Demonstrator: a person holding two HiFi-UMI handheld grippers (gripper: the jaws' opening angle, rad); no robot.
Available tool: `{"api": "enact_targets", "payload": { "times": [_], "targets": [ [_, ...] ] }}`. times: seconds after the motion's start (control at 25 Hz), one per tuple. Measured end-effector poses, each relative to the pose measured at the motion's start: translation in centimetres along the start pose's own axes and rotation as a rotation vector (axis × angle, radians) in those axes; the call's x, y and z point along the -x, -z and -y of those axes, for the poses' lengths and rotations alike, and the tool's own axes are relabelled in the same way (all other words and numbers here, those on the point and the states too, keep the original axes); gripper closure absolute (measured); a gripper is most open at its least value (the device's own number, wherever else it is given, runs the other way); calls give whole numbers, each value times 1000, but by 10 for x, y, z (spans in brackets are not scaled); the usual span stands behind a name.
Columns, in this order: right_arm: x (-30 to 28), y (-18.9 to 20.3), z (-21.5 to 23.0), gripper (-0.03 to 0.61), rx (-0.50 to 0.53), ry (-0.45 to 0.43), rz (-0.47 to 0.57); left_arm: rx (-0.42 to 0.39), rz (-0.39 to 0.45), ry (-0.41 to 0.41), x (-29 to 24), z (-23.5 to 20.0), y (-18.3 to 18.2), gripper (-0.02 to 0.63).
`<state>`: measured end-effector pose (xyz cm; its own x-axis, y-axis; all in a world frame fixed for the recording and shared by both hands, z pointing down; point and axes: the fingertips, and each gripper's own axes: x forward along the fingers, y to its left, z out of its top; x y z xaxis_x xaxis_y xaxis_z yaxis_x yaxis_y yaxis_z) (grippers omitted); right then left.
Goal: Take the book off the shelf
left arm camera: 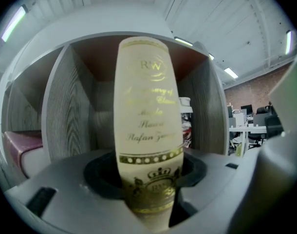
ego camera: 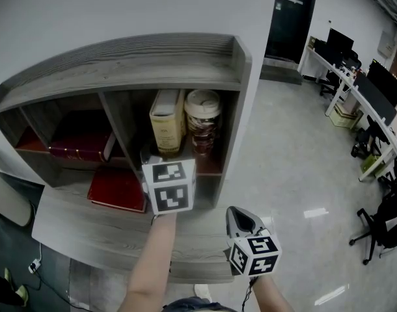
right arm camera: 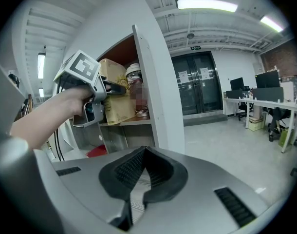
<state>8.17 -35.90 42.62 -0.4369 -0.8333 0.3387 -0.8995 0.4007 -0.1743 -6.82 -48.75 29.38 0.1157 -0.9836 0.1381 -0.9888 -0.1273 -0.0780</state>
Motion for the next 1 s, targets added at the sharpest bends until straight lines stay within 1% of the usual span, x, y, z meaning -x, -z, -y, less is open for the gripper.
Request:
{"api": "enact_targets", "payload": {
  "times": [0.32, 0.56, 1.0],
  "targets": [
    [1, 3, 3, 571, -8, 2, -10, 13, -10, -18, -7, -2, 0, 376],
    [2, 4, 5, 571, -9, 7, -11, 32, 1, -35, -8, -4, 0, 380],
    [8, 8, 3, 571, -8, 8, -14, 72, 14, -34, -1, -5, 0, 385]
  ]
}}
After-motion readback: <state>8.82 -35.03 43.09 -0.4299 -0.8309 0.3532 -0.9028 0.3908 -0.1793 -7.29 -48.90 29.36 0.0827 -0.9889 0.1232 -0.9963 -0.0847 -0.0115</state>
